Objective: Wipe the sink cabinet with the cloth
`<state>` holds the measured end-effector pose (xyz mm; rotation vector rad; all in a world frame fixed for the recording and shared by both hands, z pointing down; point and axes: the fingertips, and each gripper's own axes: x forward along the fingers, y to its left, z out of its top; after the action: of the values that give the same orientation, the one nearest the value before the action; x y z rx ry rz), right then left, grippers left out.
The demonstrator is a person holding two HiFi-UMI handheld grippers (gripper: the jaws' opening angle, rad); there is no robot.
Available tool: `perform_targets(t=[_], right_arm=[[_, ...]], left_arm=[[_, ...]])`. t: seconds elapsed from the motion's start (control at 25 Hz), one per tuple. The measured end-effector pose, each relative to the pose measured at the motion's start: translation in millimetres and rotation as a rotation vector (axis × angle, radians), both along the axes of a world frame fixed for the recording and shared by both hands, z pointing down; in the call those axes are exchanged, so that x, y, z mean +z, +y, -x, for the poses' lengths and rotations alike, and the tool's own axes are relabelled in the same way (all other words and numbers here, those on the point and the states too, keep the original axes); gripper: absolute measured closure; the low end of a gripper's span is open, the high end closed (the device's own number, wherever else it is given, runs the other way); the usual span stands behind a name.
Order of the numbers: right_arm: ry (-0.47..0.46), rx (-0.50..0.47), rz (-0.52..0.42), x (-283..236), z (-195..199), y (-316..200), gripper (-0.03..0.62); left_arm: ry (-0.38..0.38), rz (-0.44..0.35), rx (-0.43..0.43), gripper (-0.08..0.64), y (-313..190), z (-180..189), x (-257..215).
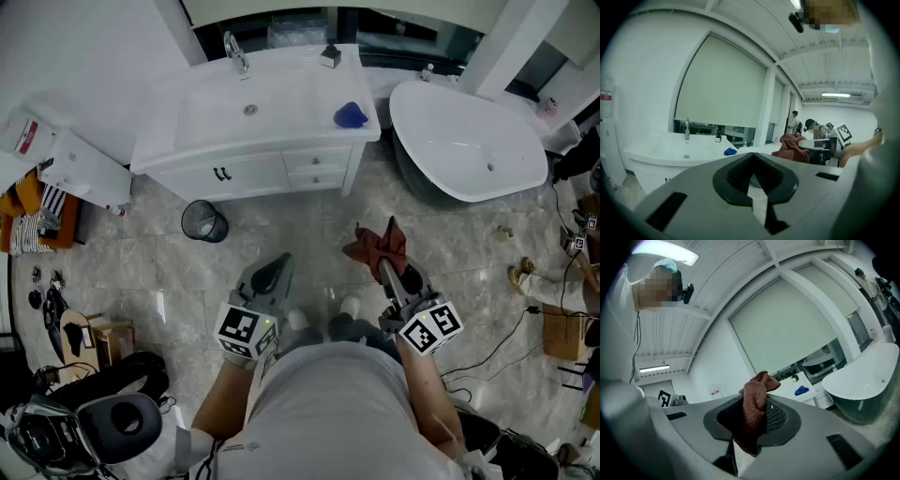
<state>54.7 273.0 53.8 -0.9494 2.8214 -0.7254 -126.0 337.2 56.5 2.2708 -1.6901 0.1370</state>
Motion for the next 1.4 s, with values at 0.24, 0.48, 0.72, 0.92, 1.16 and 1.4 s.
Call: perform_targets(t=[0.24,0.48,0.72,0.92,1.16,1.4], right_arm=[[-0.006,-0.028,0.004,2,-13,-24,0.499],[-0.027,-0.07,0.024,10,-23,-52,0.499],[-0.054,-0.065,0.083,23,-32,-76,0.499],[-0.015,-0.042,0.129,41,-29,-97,0.499],[0.015,0.038,0.19,64,-3,-141,0.499],[0.037,0.101,0.237,74,51,-189,0.499]], left_arm=[[-0.041,0.0,-0.028,0.549,-22,-16,-3],[-0.069,0.033,-0.069,0.549,-42,-33,-2],[-0.123,0.072,-0.069,0.549,-53,-41,7],[-0.077,0.093,-0.053,0.549,-71,-25,24],[-0.076,0.137,-0.001,0.548,-115,20,45],[-0.076,0.169,0.122,0.548,-173,80,65]])
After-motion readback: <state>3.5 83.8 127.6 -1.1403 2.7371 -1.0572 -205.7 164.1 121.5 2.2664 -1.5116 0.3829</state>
